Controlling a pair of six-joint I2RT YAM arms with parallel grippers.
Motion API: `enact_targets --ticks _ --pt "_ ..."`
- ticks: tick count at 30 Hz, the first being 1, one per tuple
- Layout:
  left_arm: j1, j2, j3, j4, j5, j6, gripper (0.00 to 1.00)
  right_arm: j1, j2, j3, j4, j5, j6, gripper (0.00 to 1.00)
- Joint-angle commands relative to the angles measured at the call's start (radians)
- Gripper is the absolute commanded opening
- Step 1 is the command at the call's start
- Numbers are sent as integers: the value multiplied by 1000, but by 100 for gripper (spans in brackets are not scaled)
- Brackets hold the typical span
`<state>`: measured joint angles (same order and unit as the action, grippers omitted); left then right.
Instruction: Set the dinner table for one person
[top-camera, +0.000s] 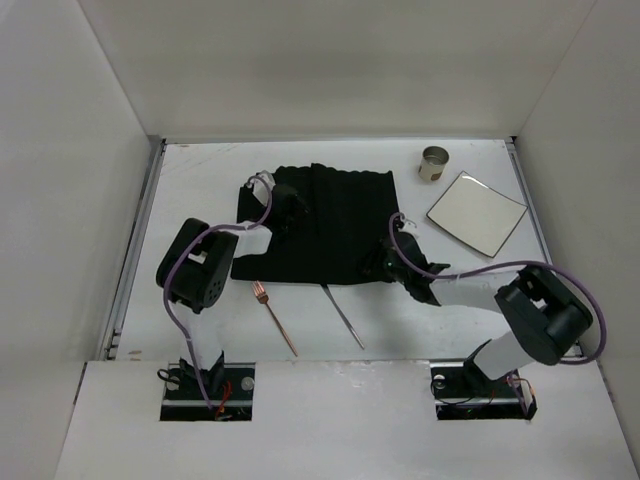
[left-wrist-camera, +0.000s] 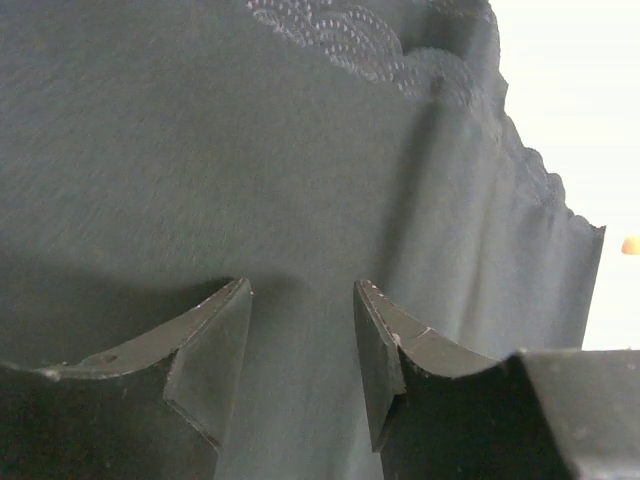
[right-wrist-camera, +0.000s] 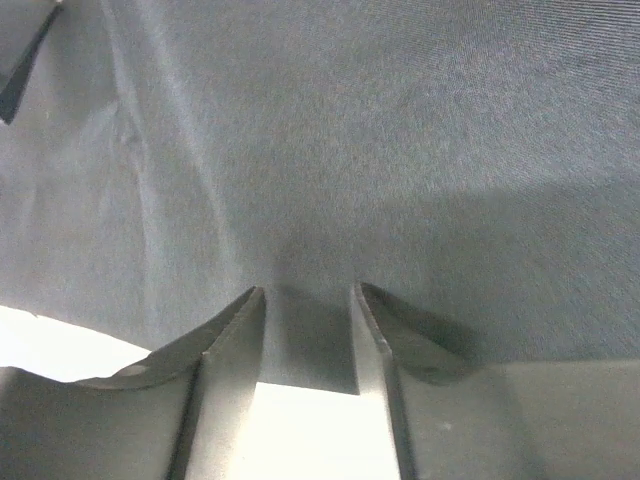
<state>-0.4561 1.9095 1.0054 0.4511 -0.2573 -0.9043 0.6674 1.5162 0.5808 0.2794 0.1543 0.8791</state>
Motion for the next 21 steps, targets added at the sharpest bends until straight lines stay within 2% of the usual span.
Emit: enact_targets --ticks 1,4,8,12,16,17,21 --pt "-25 -153 -53 26 -22 30 43 -1 -106 36 -81 -4 -52 49" --pt "-68 -255 -137 50 -36 51 44 -13 -220 33 -124 43 -54 52" --pt "-127 -364 -272 126 -33 97 42 -116 -333 21 -195 143 -20 48" --pt "-158 -470 -405 184 -30 146 39 -278 -404 4 -232 163 1 36" --pt "-167 -581 -530 231 -30 163 38 -474 -452 -18 -224 168 18 10" --pt "-169 -596 -557 254 -31 163 39 -530 -459 -16 -227 163 12 7" --pt "-174 -590 -593 325 -11 159 40 -706 -484 -58 -209 172 21 7"
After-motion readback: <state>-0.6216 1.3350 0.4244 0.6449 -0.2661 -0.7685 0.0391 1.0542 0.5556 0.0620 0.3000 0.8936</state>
